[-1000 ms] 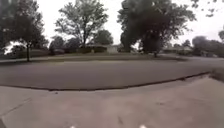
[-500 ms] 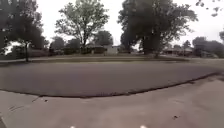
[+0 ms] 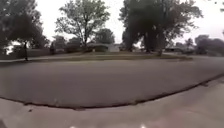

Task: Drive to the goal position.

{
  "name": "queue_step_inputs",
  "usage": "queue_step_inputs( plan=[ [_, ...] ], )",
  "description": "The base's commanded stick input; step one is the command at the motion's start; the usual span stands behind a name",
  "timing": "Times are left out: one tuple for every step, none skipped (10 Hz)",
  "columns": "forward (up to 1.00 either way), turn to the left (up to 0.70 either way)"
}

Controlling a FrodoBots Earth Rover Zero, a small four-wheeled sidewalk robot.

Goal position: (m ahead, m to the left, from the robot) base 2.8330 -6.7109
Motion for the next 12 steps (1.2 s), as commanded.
queue_step_inputs(
  plan=[
    [0.70, 0.00],
    [0.70, 0.00],
    [0.70, 0.00],
    [0.70, 0.00],
    [0.70, 0.00],
    [0.70, 0.00],
    [0.70, 0.00],
    [0.70, 0.00],
    [0.70, 0.00],
    [0.70, 0.00],
    [0.70, -0.12],
    [0.70, -0.35]
  ],
)
